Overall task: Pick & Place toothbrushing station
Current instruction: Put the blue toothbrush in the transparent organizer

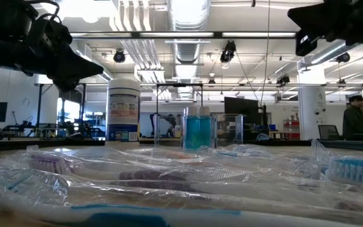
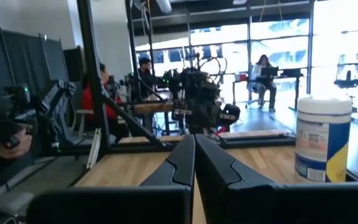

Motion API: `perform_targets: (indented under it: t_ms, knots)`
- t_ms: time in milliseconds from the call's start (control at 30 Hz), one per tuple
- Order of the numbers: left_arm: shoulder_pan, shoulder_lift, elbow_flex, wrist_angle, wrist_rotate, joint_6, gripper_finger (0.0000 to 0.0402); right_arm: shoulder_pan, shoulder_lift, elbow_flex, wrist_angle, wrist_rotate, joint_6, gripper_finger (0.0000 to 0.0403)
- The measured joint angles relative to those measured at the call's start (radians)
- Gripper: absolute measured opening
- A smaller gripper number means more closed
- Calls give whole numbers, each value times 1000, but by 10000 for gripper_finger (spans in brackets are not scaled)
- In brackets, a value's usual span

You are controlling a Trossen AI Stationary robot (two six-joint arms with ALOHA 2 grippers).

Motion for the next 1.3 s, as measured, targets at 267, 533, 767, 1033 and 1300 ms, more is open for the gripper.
perform_targets:
  t_ms: [267, 533, 767, 1033, 1300]
  knots:
    - [0, -14, 0, 1, -1, 8, 8, 0, -39, -8, -3, 1, 19, 8]
    - [0, -29, 0, 4, -1, 38, 6, 1, -38, -80, -4, 3, 33, 8]
    - [0, -29, -1, -1, -1, 24, 12, 1, -37, -127, -5, 3, 46, 8]
    - [0, -29, -1, -3, -1, 21, 7, 1, -37, -129, -8, 3, 29, 8]
    - [0, -29, -1, -7, -1, -1, 13, 0, -37, -129, -70, 3, 123, 8]
